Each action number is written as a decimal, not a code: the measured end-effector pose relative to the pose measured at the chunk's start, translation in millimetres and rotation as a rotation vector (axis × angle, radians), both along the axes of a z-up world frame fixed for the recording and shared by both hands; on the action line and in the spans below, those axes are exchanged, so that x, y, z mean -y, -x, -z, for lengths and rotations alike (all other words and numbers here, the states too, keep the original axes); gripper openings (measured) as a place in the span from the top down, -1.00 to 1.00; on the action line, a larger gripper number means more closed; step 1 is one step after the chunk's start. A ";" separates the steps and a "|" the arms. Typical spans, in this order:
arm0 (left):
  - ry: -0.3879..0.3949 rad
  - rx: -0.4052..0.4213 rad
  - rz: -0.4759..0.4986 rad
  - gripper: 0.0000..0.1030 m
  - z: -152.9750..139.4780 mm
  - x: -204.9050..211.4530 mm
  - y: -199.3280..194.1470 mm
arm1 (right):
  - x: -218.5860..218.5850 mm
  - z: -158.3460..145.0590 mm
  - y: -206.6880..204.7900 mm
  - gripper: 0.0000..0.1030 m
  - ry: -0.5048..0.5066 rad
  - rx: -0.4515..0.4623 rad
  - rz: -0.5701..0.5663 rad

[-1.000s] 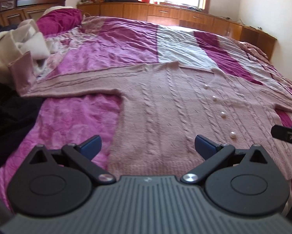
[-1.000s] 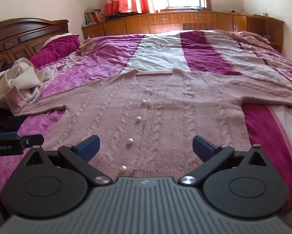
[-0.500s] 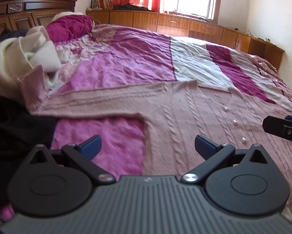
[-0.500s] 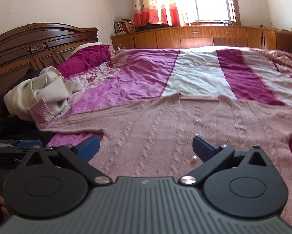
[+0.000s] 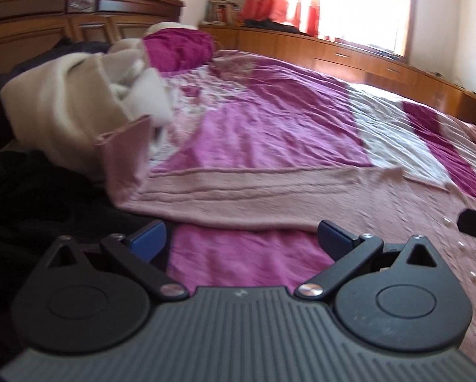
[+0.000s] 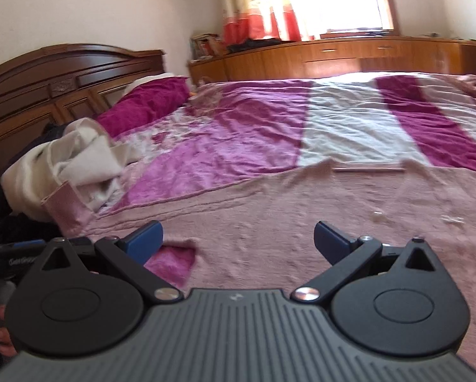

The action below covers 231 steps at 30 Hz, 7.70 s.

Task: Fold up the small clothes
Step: 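Move the left gripper to the cardigan sleeve cuff and close on it, then lift the cuff with the left gripper and carry it across the cardigan body, then lower the sleeve onto the body and open the left gripper, then move the right gripper to the other sleeve cuff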

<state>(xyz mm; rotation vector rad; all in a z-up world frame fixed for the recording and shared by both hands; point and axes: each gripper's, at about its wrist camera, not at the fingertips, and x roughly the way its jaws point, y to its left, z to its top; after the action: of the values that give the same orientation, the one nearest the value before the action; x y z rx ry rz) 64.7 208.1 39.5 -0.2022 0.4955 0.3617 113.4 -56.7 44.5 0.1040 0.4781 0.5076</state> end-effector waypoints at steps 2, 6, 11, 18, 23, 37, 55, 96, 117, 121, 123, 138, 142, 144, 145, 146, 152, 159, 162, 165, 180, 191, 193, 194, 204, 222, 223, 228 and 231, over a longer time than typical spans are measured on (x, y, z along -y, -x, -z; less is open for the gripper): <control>0.006 0.015 -0.041 -1.00 2.9 -15.8 -2.2 | -21.0 0.4 -1.6 -1.00 0.017 0.019 -0.017; 0.012 0.024 -0.065 -1.00 8.4 -43.1 -6.0 | -70.4 2.9 -6.9 -1.00 0.077 0.051 -0.081; -0.001 0.079 -0.079 -1.00 10.0 -84.0 -15.8 | -131.7 25.8 -27.9 -1.00 0.112 -0.012 -0.099; 0.053 0.109 -0.215 -1.00 21.3 -148.4 -43.5 | -198.1 49.6 -57.5 -1.00 0.005 -0.066 -0.133; 0.215 0.116 -0.222 -0.98 34.1 -181.9 -51.9 | -242.5 53.4 -60.3 -1.00 0.043 -0.004 -0.171; 0.253 0.140 -0.125 0.78 28.0 -176.5 -40.3 | -264.7 75.8 -47.3 -1.00 0.012 -0.115 -0.210; 0.227 0.109 -0.052 0.78 21.8 -162.3 -41.9 | -237.0 50.5 -50.3 -1.00 0.081 -0.169 -0.083; 0.097 0.046 0.052 0.79 -18.2 -75.8 -64.3 | -135.4 -14.8 -53.6 -1.00 0.035 -0.123 0.007; -0.018 0.009 0.157 0.79 -56.8 17.9 -93.8 | -30.2 -41.1 -58.7 -1.00 -0.073 -0.132 0.124; -0.025 0.005 0.163 0.79 -61.1 38.5 -102.0 | -2.2 -38.9 -58.6 -1.00 -0.075 -0.139 0.140; -0.033 -0.003 0.170 0.79 -61.9 49.8 -108.5 | 13.2 -37.5 -61.1 -1.00 -0.078 -0.141 0.144; -0.118 -0.023 0.285 0.79 -51.3 170.5 -162.4 | 150.8 -6.4 -79.5 -1.00 -0.104 -0.150 0.276; -0.161 -0.031 0.298 0.79 -40.2 208.6 -178.2 | 193.0 12.1 -84.1 -1.00 -0.094 -0.153 0.283; -0.183 -0.044 0.312 0.79 -33.7 226.2 -185.8 | 214.5 22.9 -86.3 -1.00 -0.099 -0.164 0.289; -0.197 -0.051 0.319 0.79 -30.3 235.5 -188.4 | 226.1 28.4 -87.7 -1.00 -0.103 -0.170 0.292; -0.212 -0.058 0.325 0.79 -27.1 244.5 -191.6 | 237.1 33.5 -88.8 -1.00 -0.105 -0.174 0.295; -0.331 -0.062 0.351 0.79 -10.3 299.2 -199.6 | 290.3 67.0 -91.0 -1.00 -0.133 -0.176 0.323; -0.356 -0.067 0.427 0.79 10.5 356.1 -207.1 | 323.9 96.6 -104.1 -1.00 -0.192 -0.168 0.283; -0.367 -0.069 0.450 0.79 18.1 377.0 -210.5 | 339.2 104.1 -116.8 -1.00 -0.266 -0.216 0.302; -0.371 -0.064 0.476 0.79 21.1 391.9 -212.5 | 346.6 106.8 -119.5 -1.00 -0.316 -0.224 0.289; -0.356 -0.046 0.514 0.09 27.0 417.8 -202.5 | 360.0 88.2 -111.9 -1.00 -0.228 -0.107 0.434; -0.315 -0.045 0.454 -0.08 16.2 374.5 -193.1 | 343.3 72.8 -112.2 -1.00 -0.206 -0.083 0.406; -0.360 -0.061 0.415 -0.09 18.4 356.1 -189.2 | 336.9 75.8 -111.9 -1.00 -0.185 -0.079 0.391; -0.385 -0.069 0.386 -0.10 19.6 344.6 -186.3 | 333.9 80.2 -110.0 -1.00 -0.175 -0.063 0.376; -0.302 -0.198 0.110 -0.18 17.7 183.6 -124.7 | 322.4 95.9 -110.5 -1.00 -0.125 -0.055 0.303; -0.141 -0.123 0.242 -0.18 -3.8 233.6 -54.2 | 410.3 60.0 -24.5 -1.00 -0.185 -0.128 0.456; -0.148 -0.122 0.262 -0.18 -3.7 243.4 -53.6 | 420.2 57.1 -14.7 -1.00 -0.191 -0.118 0.471; -0.132 -0.126 0.372 -0.18 5.0 290.1 -46.7 | 470.7 45.6 34.6 -1.00 -0.214 -0.089 0.573; -0.150 -0.129 0.428 -0.18 11.2 316.5 -48.0 | 502.9 44.5 56.1 -1.00 -0.219 -0.089 0.623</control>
<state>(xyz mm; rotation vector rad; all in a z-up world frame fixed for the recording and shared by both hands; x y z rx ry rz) 112.7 -108.3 28.3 0.0748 0.6200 -0.0082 57.3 -559.6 0.0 0.4713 0.4478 -0.0590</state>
